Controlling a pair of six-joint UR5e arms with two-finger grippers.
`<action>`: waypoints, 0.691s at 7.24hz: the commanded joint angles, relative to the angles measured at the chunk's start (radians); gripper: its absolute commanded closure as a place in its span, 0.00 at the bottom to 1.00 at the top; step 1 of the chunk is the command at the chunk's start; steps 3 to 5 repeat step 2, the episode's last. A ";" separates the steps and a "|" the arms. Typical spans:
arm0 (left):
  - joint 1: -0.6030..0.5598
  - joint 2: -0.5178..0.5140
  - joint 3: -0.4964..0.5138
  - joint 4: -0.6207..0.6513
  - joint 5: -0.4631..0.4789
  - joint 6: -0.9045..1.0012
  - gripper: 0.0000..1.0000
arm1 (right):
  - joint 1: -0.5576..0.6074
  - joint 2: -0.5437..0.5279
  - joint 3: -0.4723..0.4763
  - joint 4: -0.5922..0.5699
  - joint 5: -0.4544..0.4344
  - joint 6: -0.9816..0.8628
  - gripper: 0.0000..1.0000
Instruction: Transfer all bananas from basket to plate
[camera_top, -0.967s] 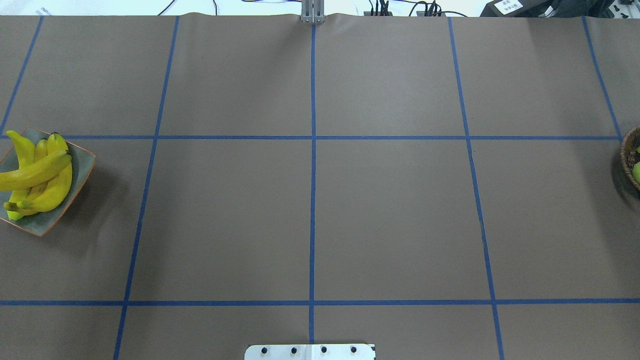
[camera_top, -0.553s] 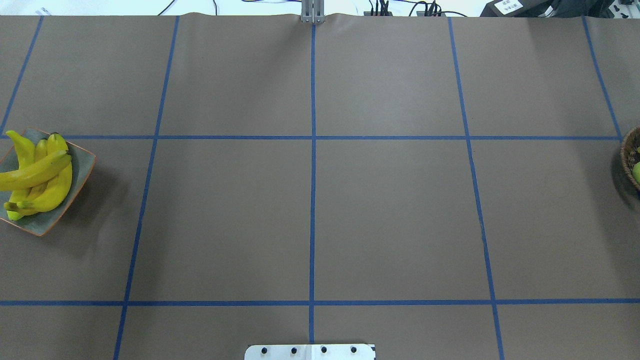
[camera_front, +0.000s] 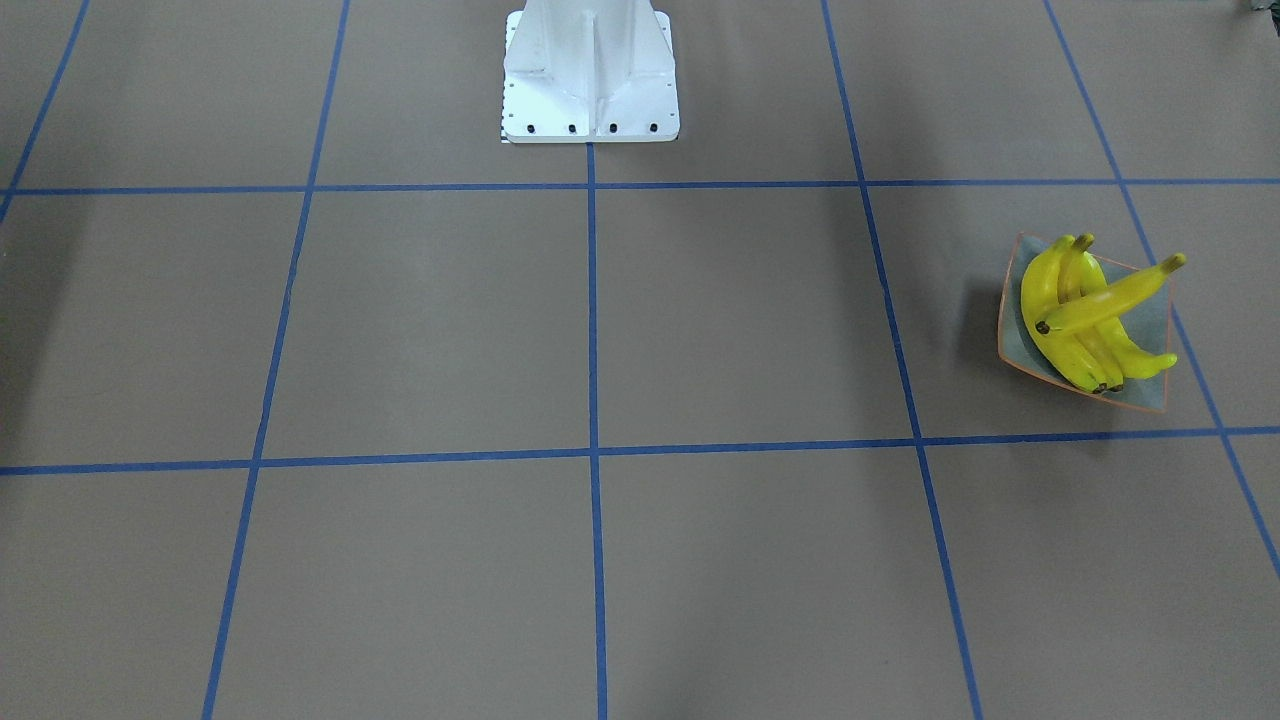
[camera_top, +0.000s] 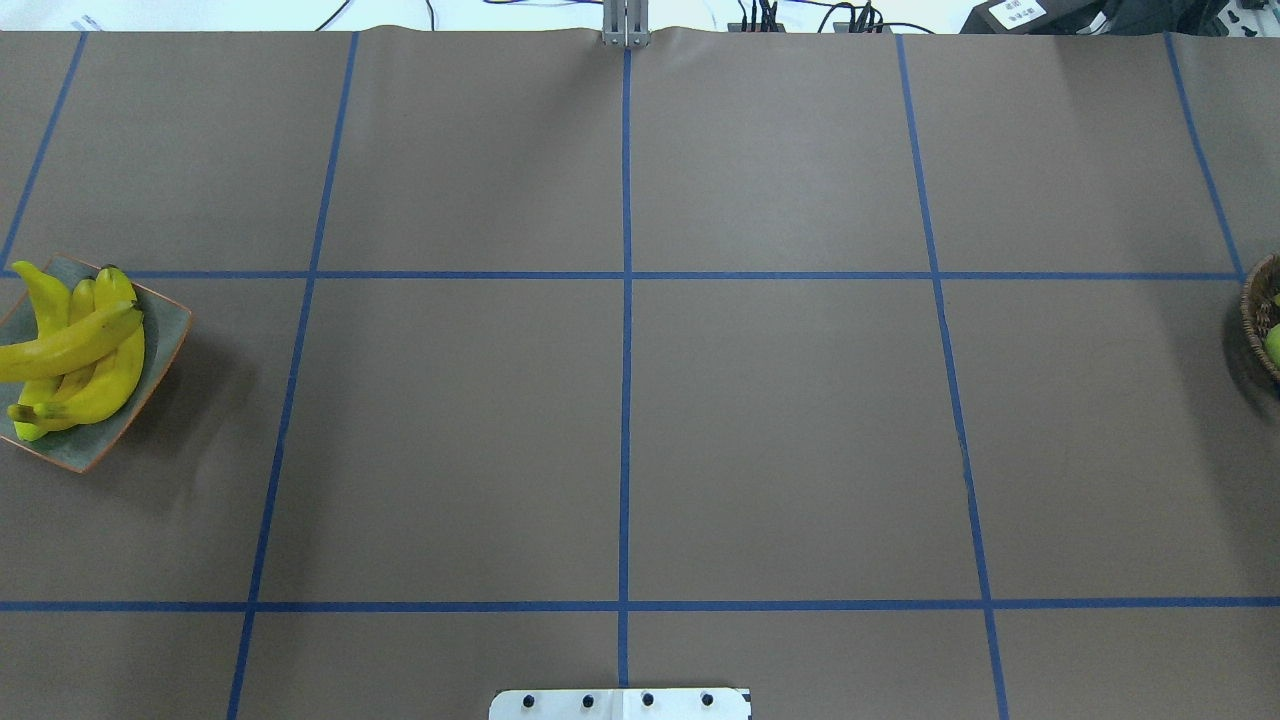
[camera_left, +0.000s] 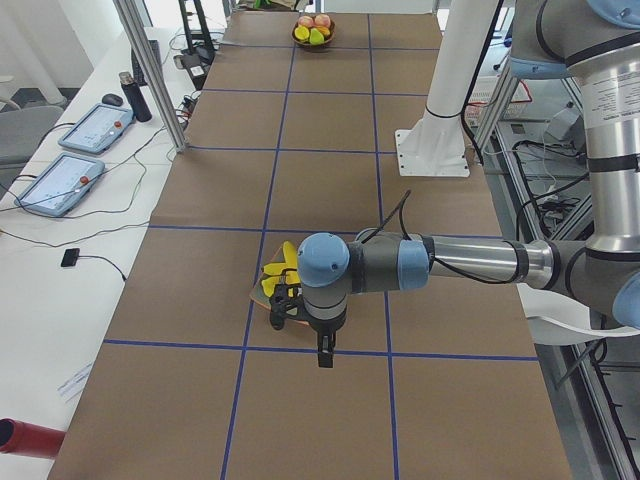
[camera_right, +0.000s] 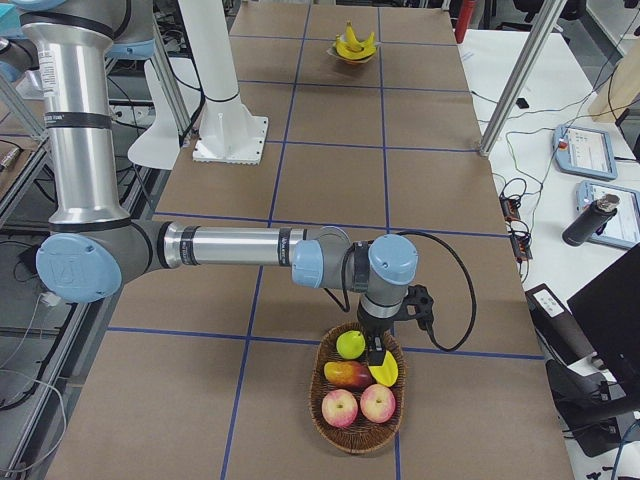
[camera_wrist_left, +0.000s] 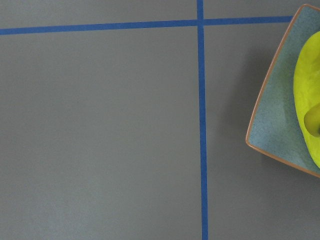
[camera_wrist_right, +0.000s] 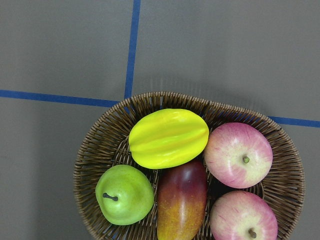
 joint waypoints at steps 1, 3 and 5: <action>0.000 -0.001 -0.006 -0.008 0.000 0.002 0.00 | 0.000 -0.018 0.000 0.001 -0.002 -0.001 0.00; 0.000 -0.001 -0.012 -0.012 -0.001 0.002 0.00 | 0.000 -0.030 0.001 0.001 -0.003 -0.001 0.00; 0.000 -0.001 -0.012 -0.012 -0.001 0.002 0.00 | 0.000 -0.030 0.001 0.001 -0.003 -0.001 0.00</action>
